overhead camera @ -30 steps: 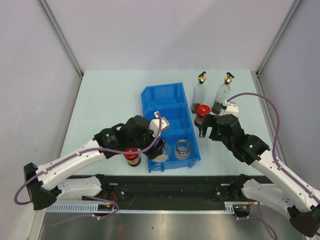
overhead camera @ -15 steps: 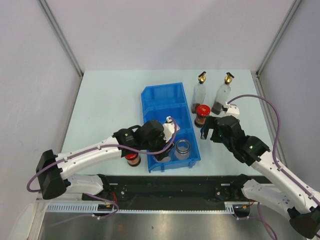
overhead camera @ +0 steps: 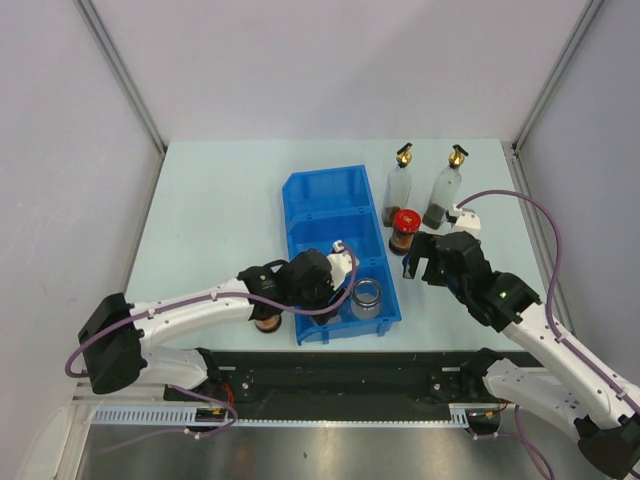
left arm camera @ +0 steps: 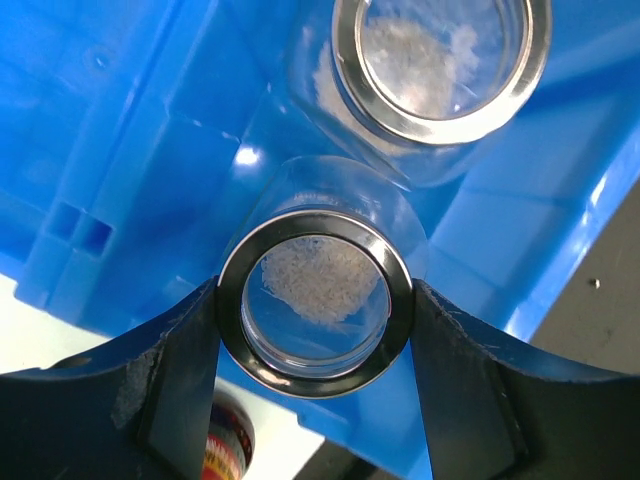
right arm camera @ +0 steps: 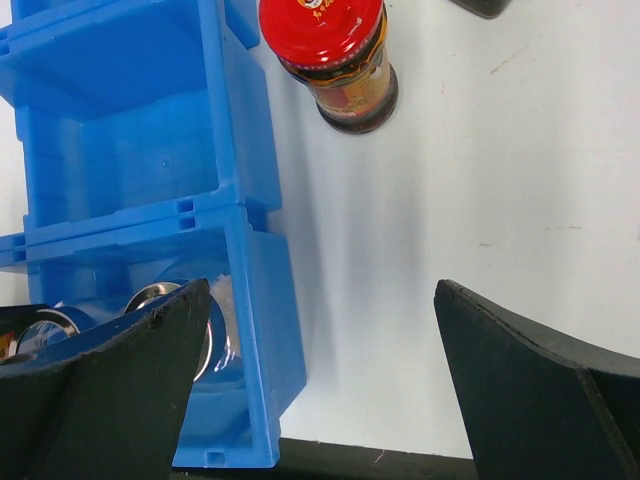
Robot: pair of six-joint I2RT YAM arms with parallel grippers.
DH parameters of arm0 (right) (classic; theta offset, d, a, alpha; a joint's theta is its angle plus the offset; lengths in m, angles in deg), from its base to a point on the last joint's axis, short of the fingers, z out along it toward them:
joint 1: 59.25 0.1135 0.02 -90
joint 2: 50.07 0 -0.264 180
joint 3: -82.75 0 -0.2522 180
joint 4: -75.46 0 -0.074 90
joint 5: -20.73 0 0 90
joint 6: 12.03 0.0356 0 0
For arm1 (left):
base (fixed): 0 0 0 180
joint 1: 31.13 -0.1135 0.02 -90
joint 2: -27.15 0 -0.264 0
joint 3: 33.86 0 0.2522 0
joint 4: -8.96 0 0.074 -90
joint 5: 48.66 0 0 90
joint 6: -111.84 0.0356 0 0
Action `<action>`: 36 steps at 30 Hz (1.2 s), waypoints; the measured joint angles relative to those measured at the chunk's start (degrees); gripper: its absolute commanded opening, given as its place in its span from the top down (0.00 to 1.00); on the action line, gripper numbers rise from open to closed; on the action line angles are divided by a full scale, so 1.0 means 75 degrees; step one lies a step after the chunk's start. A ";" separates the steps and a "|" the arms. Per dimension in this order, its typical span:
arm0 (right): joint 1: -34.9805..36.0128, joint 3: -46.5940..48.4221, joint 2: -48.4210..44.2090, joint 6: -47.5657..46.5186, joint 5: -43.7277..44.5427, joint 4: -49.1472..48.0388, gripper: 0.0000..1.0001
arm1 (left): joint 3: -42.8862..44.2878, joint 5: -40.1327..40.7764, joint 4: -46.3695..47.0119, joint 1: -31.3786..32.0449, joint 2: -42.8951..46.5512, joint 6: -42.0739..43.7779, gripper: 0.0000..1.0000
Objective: Organize the condiment bottles
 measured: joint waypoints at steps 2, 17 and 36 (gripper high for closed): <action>-0.0006 0.0000 0.0000 0.0000 -0.0009 0.0000 0.00 | -0.0085 0.0044 0.0213 0.0000 0.0000 -0.0038 0.92; -0.0020 -0.0003 0.0000 0.0073 -0.0105 0.0029 0.00 | -0.0204 0.0242 0.0740 0.0000 -0.0102 -0.0122 0.30; -0.0020 -0.0003 -0.0047 0.0137 -0.0134 0.0085 0.00 | 0.0003 0.0478 0.0221 0.0032 0.0539 -0.0198 0.00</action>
